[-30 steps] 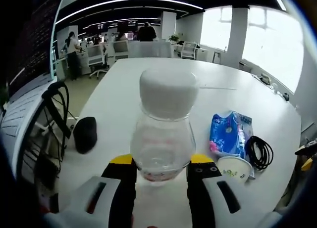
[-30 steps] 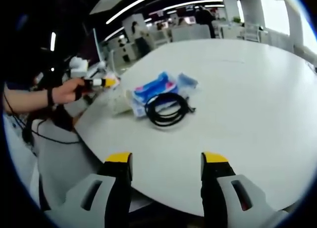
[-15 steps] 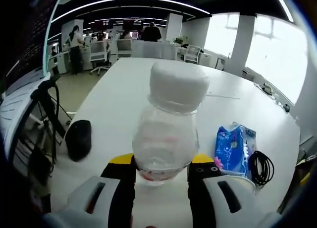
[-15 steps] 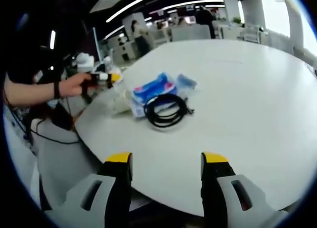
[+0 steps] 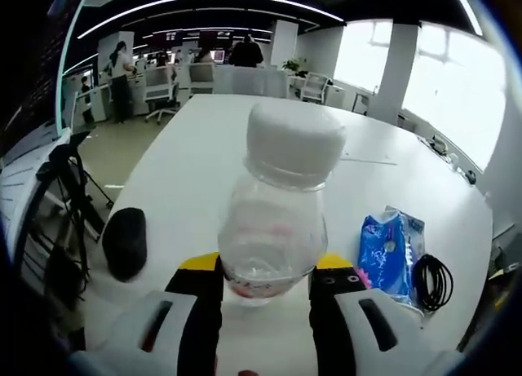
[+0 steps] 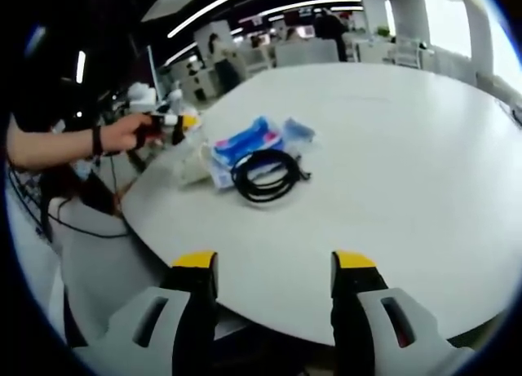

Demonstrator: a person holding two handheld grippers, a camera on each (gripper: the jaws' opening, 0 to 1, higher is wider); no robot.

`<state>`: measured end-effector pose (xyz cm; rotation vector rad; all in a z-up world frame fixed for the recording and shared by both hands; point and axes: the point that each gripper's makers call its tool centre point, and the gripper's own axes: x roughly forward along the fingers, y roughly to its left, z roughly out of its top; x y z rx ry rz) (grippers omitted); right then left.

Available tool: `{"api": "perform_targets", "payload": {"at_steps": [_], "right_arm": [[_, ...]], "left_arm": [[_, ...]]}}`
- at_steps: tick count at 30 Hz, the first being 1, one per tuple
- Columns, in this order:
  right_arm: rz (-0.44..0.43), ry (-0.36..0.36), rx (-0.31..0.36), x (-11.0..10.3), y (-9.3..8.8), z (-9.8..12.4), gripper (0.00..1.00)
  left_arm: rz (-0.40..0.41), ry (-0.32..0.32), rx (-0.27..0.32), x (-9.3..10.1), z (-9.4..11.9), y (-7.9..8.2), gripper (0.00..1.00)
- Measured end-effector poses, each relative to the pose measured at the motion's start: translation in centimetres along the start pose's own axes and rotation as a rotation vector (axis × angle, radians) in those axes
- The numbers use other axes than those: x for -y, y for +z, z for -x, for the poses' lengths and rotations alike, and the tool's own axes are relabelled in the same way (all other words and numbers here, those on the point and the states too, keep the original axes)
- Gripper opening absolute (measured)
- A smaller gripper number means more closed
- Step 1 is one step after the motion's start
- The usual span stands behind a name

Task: Arrange the tabletop items into an orderly group along one side of the table until the central work area is clear of visible clutter.

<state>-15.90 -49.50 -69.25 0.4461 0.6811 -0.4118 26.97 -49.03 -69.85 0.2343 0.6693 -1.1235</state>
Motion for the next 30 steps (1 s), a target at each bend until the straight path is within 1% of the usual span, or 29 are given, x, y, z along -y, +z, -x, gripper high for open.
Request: {"api": "perform_targets", "payload": {"at_steps": [3, 5, 9, 14, 20, 26, 28, 30], "right_arm": [[-0.001, -0.001, 0.003, 0.0, 0.0, -0.1, 0.55], [0.000, 0.001, 0.003, -0.2, 0.1, -0.2, 0.55], [0.004, 0.011, 0.007, -0.6, 0.3, -0.5, 0.55], [0.008, 0.026, 0.014, -0.9, 0.6, -1.0, 0.55], [0.006, 0.037, 0.019, -1.3, 0.5, -1.1, 0.55], [-0.004, 0.038, 0.027, -1.1, 0.3, -1.1, 0.55], [-0.008, 0.037, 0.031, -0.9, 0.1, -1.0, 0.55], [-0.014, 0.035, 0.036, -0.8, 0.1, -0.9, 0.55]], "left_arm": [[0.001, -0.005, -0.002, 0.0, 0.5, -0.1, 0.40], [0.010, -0.010, 0.008, 0.1, 1.0, 0.1, 0.40], [0.002, -0.013, 0.020, 0.0, 1.8, 0.4, 0.40], [-0.011, -0.018, 0.025, 0.1, 2.9, 0.2, 0.40], [-0.034, -0.030, 0.019, 0.4, 4.2, -0.7, 0.41], [-0.057, -0.033, 0.005, 0.8, 5.7, -2.0, 0.40], [-0.076, -0.047, -0.002, 1.5, 6.3, -2.6, 0.41], [-0.114, -0.066, -0.021, 2.3, 6.7, -3.5, 0.41]]}}
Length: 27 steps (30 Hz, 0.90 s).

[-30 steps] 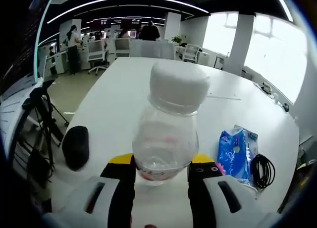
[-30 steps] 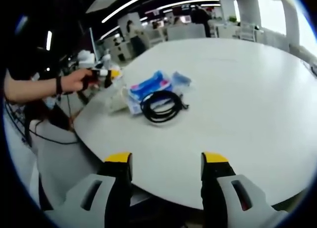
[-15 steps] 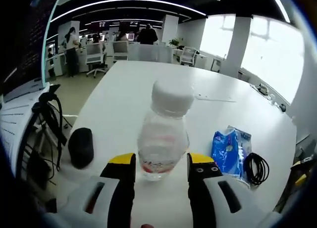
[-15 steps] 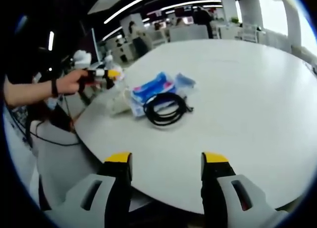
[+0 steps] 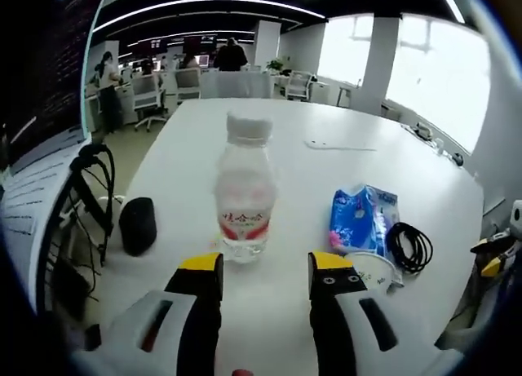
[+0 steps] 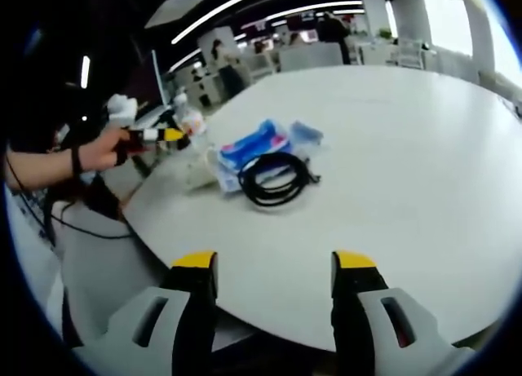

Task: Arrange the tabletop items into an orderly group along one side of the table until the central work area is clear of visible clutter.

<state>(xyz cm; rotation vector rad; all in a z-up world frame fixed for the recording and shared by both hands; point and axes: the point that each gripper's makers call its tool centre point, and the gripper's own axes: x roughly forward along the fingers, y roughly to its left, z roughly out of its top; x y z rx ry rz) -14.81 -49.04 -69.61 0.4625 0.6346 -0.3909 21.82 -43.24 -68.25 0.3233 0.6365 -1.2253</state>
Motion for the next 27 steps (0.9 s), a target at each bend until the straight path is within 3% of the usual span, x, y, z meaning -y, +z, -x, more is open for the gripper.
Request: {"api": "perform_targets", "payload": {"at_steps": [8, 14, 18, 24, 27], "right_arm": [[-0.016, -0.008, 0.018, 0.4, 0.0, 0.3, 0.55], [-0.020, -0.008, 0.025, 0.5, -0.2, 0.4, 0.55], [-0.030, -0.010, 0.030, 0.7, -0.4, 0.6, 0.55], [-0.041, -0.014, 0.042, 0.9, -0.4, 0.8, 0.55], [-0.047, -0.009, 0.047, 0.9, -0.5, 0.7, 0.55]], "left_arm": [[-0.047, -0.099, -0.058, 4.4, 0.6, -2.6, 0.42], [-0.124, -0.167, -0.080, 7.0, 0.4, -2.9, 0.45], [-0.138, -0.247, -0.116, 8.6, 0.0, -3.3, 0.47], [-0.172, -0.295, -0.152, 9.3, -0.4, -3.7, 0.49], [-0.194, -0.299, -0.197, 9.3, -0.7, -4.4, 0.49]]}}
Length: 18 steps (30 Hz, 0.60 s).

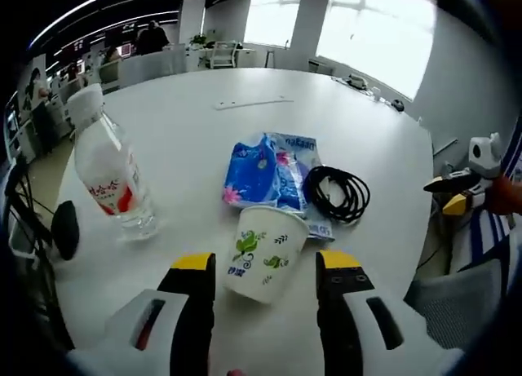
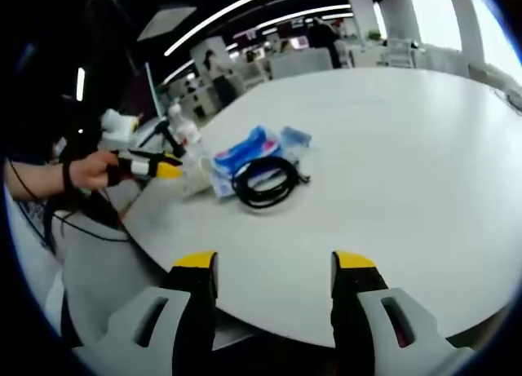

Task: Arrange the tabletop items into an orderly group along one side of the table until the central work area is clear of visible clutter.

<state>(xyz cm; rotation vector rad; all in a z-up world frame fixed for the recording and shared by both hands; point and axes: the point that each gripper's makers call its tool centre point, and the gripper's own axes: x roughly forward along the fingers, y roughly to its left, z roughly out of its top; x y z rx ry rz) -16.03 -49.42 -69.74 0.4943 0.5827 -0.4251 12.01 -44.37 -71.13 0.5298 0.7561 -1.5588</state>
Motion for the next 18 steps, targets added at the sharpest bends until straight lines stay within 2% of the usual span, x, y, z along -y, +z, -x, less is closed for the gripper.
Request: {"api": "perform_targets", "payload": {"at_steps": [8, 14, 18], "right_arm": [[0.010, 0.019, -0.023, -0.4, -0.5, -0.2, 0.55], [0.013, 0.022, -0.022, -0.5, 0.1, -0.3, 0.55], [0.017, 0.021, -0.018, -0.4, 0.5, -0.4, 0.55]], "left_arm": [[0.001, -0.019, -0.036, -0.1, -0.5, -0.8, 0.54], [0.018, -0.028, -0.064, -0.5, -1.5, -1.0, 0.54], [0.049, -0.028, -0.060, -0.6, -2.1, -0.8, 0.55]]}}
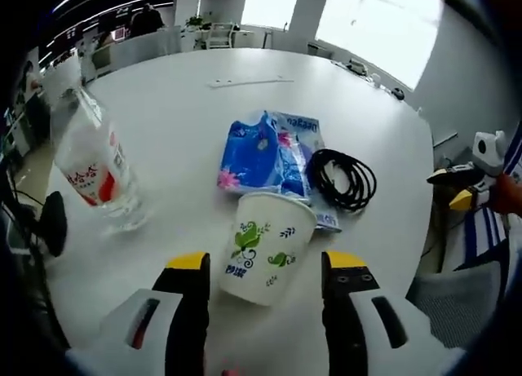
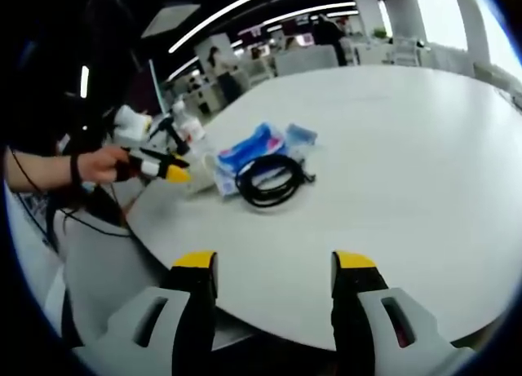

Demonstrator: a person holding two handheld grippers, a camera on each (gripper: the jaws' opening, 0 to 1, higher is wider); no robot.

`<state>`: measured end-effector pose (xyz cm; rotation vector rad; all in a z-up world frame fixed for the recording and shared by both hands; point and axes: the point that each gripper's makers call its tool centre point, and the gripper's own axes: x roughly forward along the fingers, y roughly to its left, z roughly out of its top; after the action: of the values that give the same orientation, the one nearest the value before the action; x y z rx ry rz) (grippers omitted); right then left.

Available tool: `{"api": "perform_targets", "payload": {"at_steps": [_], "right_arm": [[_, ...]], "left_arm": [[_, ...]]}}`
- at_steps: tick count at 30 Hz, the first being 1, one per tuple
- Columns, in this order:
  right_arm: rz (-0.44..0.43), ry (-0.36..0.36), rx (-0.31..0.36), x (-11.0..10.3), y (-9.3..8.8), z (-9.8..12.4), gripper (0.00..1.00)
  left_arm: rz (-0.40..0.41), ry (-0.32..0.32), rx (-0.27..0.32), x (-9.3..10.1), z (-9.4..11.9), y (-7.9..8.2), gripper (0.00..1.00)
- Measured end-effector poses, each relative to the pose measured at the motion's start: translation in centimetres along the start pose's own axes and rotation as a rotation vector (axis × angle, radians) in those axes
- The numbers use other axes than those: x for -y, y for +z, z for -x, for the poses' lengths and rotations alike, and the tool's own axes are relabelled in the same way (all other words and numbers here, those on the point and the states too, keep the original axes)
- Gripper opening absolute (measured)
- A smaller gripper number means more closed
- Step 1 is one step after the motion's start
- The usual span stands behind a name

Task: Arrange the tabletop items into an orderly group along one side of the table until the central work area is clear of visible clutter.

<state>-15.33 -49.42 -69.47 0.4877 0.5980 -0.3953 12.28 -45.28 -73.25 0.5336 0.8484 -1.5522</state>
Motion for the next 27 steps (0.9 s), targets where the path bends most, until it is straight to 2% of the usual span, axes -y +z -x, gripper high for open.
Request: {"api": "perform_targets", "payload": {"at_steps": [5, 8, 10, 13, 19, 27], "right_arm": [[-0.001, -0.003, -0.002, 0.0, -0.3, -0.1, 0.55], [-0.004, -0.006, -0.004, 0.0, -0.6, 0.0, 0.55], [-0.009, -0.007, -0.009, 0.1, -0.9, 0.0, 0.55], [-0.012, -0.011, -0.011, 0.2, -1.1, 0.1, 0.55], [-0.023, -0.021, -0.002, 0.5, -1.0, 0.4, 0.55], [-0.020, -0.014, -0.005, 0.5, -1.0, 0.1, 0.54]], "left_arm": [[0.039, -0.031, -0.007, 0.8, -0.8, 0.1, 0.57], [0.014, -0.014, -0.031, 0.7, -1.3, -0.2, 0.56], [0.028, -0.017, -0.045, 0.6, -1.8, -0.6, 0.55], [0.014, 0.006, -0.055, 0.3, -1.8, -1.0, 0.46], [0.038, -0.001, -0.039, 0.6, -1.3, -1.2, 0.42], [0.113, 0.031, 0.004, 0.5, 0.2, -2.3, 0.39]]}}
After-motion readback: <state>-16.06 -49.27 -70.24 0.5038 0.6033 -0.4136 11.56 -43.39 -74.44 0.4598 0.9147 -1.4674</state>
